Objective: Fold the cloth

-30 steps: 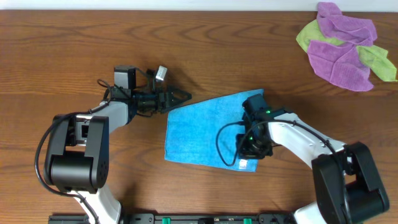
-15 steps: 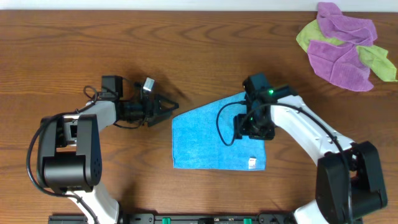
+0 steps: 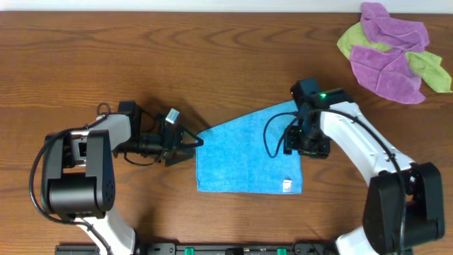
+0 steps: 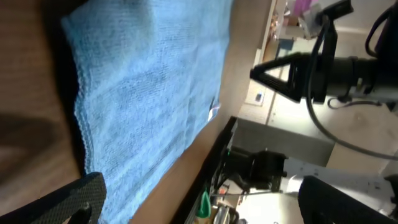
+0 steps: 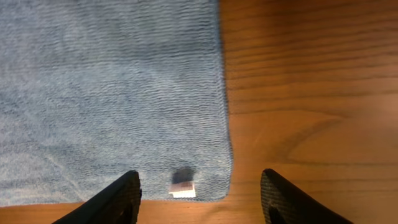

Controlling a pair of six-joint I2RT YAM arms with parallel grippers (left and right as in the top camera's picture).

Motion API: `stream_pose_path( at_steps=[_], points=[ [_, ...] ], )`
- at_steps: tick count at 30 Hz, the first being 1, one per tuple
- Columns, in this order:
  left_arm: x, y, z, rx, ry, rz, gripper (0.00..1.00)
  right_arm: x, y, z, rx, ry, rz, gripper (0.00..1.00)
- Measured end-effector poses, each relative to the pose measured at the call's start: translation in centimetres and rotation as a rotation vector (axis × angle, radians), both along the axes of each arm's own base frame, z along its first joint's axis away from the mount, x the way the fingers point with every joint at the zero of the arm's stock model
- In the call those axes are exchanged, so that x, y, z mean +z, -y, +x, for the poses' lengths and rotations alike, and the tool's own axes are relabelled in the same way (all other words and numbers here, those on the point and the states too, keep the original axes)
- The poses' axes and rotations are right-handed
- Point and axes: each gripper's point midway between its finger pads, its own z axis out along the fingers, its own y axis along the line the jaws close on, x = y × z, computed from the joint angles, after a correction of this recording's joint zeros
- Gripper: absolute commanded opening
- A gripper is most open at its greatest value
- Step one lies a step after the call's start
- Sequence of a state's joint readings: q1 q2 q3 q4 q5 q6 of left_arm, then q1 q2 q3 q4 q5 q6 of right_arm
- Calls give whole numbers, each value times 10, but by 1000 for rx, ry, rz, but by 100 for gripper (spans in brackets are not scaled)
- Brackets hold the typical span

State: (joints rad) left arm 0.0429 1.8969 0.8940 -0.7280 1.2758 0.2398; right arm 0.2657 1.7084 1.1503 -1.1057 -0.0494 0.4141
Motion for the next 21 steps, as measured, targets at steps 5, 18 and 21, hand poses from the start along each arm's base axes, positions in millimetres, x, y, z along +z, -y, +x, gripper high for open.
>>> stream_pose_path(
  at_steps=[5,18,21],
  points=[
    [0,-2,-17,-57,11,16,91,-14,1,-7,-18,-9,9,64],
    [-11,-14,-58,-64,15,-16,98,-2,6,-21,-63,151,132,72],
    [-10,-13,-62,-73,18,-22,96,-2,8,-26,-91,185,178,72]
  ],
)
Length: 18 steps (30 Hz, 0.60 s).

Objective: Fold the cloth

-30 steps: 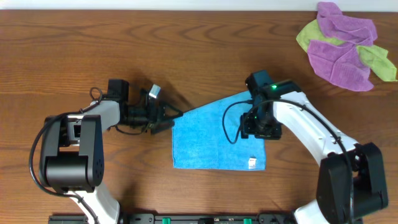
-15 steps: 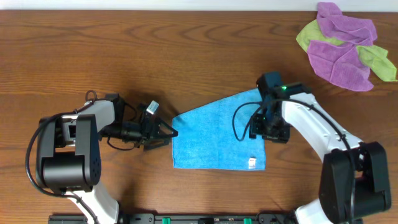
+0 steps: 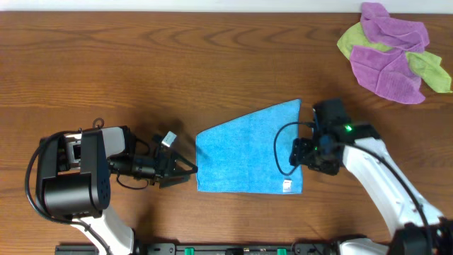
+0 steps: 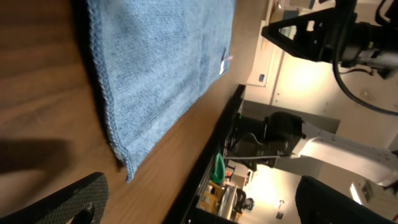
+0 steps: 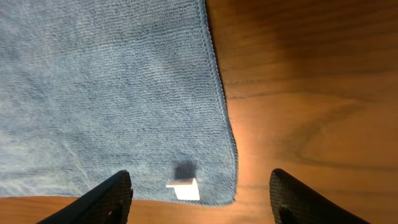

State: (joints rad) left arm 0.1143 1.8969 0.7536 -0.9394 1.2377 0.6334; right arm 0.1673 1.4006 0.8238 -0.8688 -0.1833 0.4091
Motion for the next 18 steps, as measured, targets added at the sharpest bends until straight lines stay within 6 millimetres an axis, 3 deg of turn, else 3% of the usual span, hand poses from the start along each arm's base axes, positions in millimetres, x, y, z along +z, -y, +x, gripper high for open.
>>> stream_pose_path(
  at_steps=[9,18],
  points=[
    [1,0,-3,-22,36,-5,96,-37,-15,-35,-19,-36,157,73],
    [-15,-3,8,-27,115,47,96,-41,-10,-38,-68,-53,175,73]
  ],
)
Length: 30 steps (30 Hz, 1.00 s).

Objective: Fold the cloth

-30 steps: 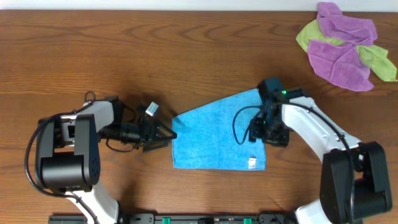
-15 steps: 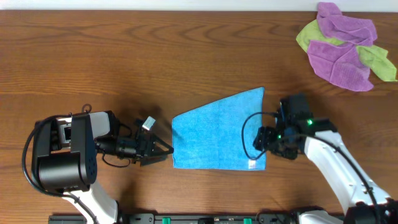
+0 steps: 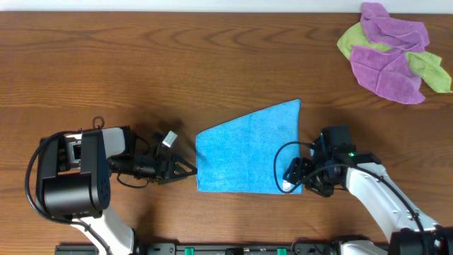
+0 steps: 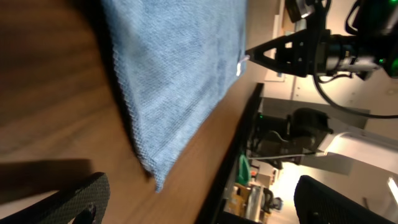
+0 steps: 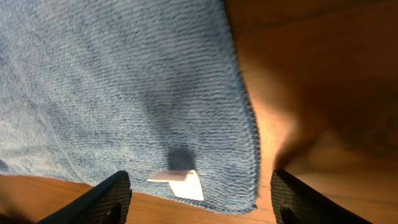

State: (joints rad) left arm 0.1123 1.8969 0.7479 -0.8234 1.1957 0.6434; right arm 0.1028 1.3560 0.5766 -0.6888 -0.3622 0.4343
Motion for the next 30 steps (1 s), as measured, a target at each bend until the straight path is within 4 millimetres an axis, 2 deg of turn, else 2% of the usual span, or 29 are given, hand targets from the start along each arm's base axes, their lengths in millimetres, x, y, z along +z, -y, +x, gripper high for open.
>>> stream_pose_path(
  at_steps=[4,12,16,21,25,27,29,30],
  points=[
    [-4,4,3,-7,3,14,96,-2,6,0,-23,-6,-13,73],
    [-4,33,-6,-90,-20,7,97,-4,13,3,-57,18,-16,72],
    [-4,42,-13,-123,-43,8,97,-4,11,11,-60,70,0,70],
    [-4,44,-14,-123,-60,9,100,-3,2,18,-55,129,64,67],
    [-5,43,-15,-118,-80,22,76,-3,-5,16,-56,144,111,64],
    [-7,42,-16,-123,-84,36,69,-3,-9,15,-53,143,133,62],
    [-8,42,-17,-125,-87,43,67,-3,-12,12,-52,136,155,49],
    [-9,42,-17,-124,-92,47,62,-5,-12,10,-59,124,159,38]
  ],
)
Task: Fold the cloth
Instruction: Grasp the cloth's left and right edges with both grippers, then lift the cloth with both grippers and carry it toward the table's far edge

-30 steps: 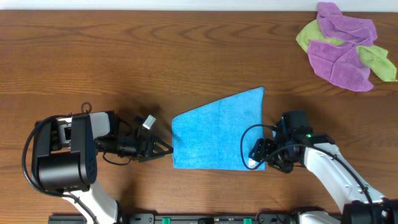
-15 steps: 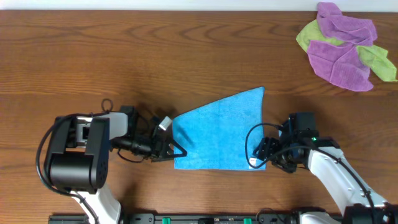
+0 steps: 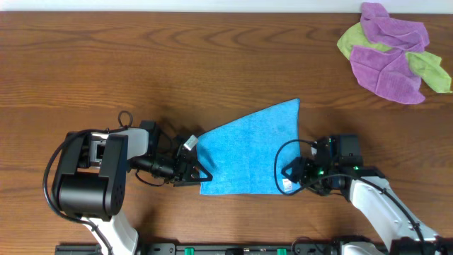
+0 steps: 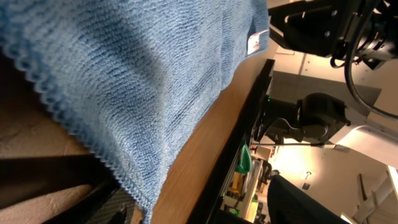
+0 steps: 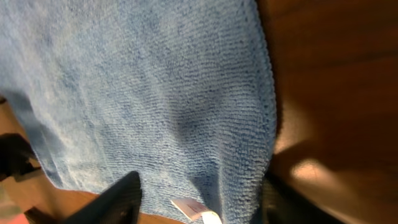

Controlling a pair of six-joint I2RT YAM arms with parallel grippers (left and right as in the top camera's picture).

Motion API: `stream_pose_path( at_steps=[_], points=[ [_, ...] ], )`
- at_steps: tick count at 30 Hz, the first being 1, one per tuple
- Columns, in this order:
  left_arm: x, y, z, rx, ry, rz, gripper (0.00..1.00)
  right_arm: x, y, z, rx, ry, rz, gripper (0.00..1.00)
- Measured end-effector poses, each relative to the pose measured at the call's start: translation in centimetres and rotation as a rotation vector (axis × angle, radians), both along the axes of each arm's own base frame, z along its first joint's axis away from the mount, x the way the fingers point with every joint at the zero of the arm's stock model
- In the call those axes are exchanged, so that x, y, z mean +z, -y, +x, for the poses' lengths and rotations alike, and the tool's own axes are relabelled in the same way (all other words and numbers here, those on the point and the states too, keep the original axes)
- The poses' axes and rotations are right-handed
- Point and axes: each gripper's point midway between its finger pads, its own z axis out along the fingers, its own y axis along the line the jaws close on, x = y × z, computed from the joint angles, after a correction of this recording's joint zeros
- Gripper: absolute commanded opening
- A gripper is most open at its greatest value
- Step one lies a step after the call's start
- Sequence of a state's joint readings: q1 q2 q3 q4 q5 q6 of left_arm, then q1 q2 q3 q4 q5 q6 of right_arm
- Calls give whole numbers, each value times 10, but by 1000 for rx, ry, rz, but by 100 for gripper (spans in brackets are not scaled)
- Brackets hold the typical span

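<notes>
A blue cloth [image 3: 248, 152] lies flat on the wooden table [image 3: 141, 64], its far edge slanting up to the right. My left gripper [image 3: 197, 172] is at the cloth's near-left corner. In the left wrist view the gripper [image 4: 199, 205] is open and the hemmed corner [image 4: 134, 196] lies between its fingers. My right gripper [image 3: 291, 173] is at the near-right corner. It [image 5: 202, 199] is open in the right wrist view, straddling the corner that carries a white tag [image 5: 198, 208].
A pile of purple and green cloths [image 3: 393, 49] lies at the far right corner of the table. The table's near edge, with a black rail [image 3: 233, 249], runs just below both grippers.
My left gripper was just left of the near-left corner and now has that corner between its fingers. The right gripper has closed in on the tagged near-right corner, still open.
At first my left gripper was by the cloth's left edge further back and the right one over its right edge. Then both were nearer the front, beside the near corners. Now each open gripper straddles a near corner. The cloth lies flat throughout.
</notes>
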State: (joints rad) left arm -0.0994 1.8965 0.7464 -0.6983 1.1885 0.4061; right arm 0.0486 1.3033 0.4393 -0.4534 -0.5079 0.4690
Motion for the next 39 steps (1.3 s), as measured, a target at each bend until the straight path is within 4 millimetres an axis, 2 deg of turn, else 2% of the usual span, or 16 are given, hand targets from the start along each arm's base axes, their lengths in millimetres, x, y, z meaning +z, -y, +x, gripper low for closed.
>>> stream_pose_path(
  at_steps=[2,4,5,6,15,18,22,26,32,39],
  points=[
    [0,0,0,4,-12,5,52,-3,-2,-5,7,-17,14,16],
    [-1,0,0,8,-23,10,29,-8,-1,-12,5,-45,10,2],
    [-1,0,0,10,-28,14,14,-10,-1,-16,3,-59,12,1],
    [-1,-1,-1,12,-33,17,6,-11,-2,-17,1,-67,15,1],
    [-2,1,7,47,-57,21,6,-9,-4,-17,4,-73,32,1],
    [2,2,13,65,-76,16,6,-2,-6,-7,6,-52,41,2],
    [12,4,31,83,-78,19,6,24,-10,23,13,28,64,2],
    [32,7,56,92,-71,24,6,59,-15,57,23,121,83,2],
    [77,11,106,95,49,16,6,113,-30,96,55,265,104,2],
    [122,8,151,97,202,89,6,160,-36,128,43,395,119,2]
  ],
)
